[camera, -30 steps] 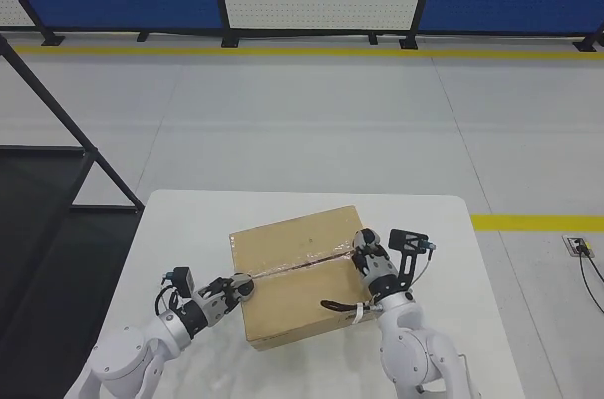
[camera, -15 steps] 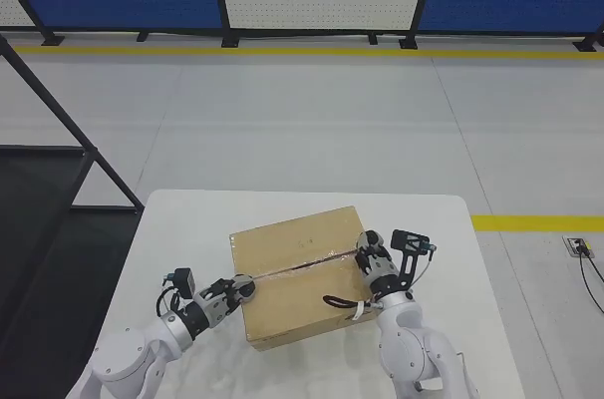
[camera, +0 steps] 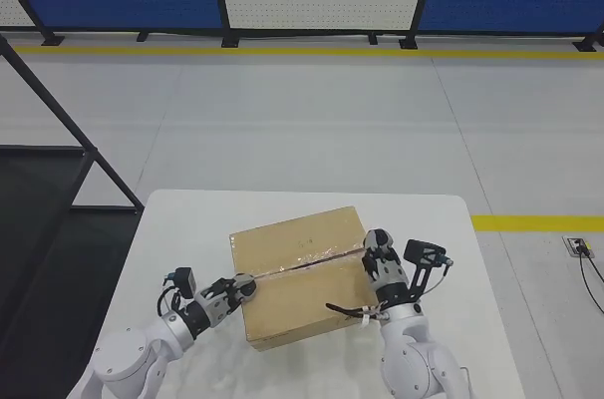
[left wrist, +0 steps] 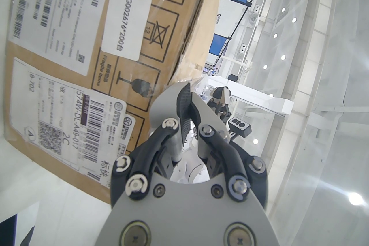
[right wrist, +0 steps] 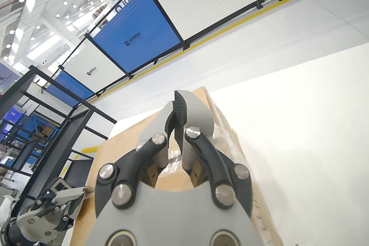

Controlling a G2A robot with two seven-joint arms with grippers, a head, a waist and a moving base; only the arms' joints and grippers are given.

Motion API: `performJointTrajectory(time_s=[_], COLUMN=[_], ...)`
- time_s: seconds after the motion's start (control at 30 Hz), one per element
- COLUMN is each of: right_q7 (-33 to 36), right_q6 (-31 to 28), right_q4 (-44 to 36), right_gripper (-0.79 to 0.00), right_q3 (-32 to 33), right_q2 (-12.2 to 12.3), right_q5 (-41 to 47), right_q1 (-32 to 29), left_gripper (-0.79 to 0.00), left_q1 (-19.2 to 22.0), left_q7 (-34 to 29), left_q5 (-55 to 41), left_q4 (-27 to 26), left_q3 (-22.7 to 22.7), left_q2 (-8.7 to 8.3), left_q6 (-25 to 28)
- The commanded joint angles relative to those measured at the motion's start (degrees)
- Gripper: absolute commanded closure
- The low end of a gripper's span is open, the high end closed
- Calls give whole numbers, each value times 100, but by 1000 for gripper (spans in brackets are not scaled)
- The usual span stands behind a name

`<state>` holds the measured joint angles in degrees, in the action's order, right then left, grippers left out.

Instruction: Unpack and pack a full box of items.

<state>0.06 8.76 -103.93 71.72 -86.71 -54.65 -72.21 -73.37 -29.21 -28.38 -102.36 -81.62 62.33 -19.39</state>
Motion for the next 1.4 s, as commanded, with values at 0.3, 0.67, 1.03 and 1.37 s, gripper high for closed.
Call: performJointTrajectory(time_s=[0.3, 0.67, 1.03, 1.37], right_q7=[699, 911, 970, 1041], right_q6=[-179, -143, -152, -7], right_q4=[-84, 242, 548, 711], right_gripper=[0, 0, 0, 0], right_q3=[45, 32, 34, 28], right_q2=[52, 50, 46, 41], right_q5=[-17, 109, 238, 300], right_q1=[-107, 153, 376, 499], left_gripper=[0, 0, 0, 0], left_q1=[84, 112, 156, 175], left_q7=[29, 52, 92, 103], left_q5=[-26, -45, -64, -58], left_q4=[33, 47, 52, 58], left_q3=[81, 110, 136, 135], left_q2=[17, 27, 38, 41], left_q6=[-4, 3, -18, -39])
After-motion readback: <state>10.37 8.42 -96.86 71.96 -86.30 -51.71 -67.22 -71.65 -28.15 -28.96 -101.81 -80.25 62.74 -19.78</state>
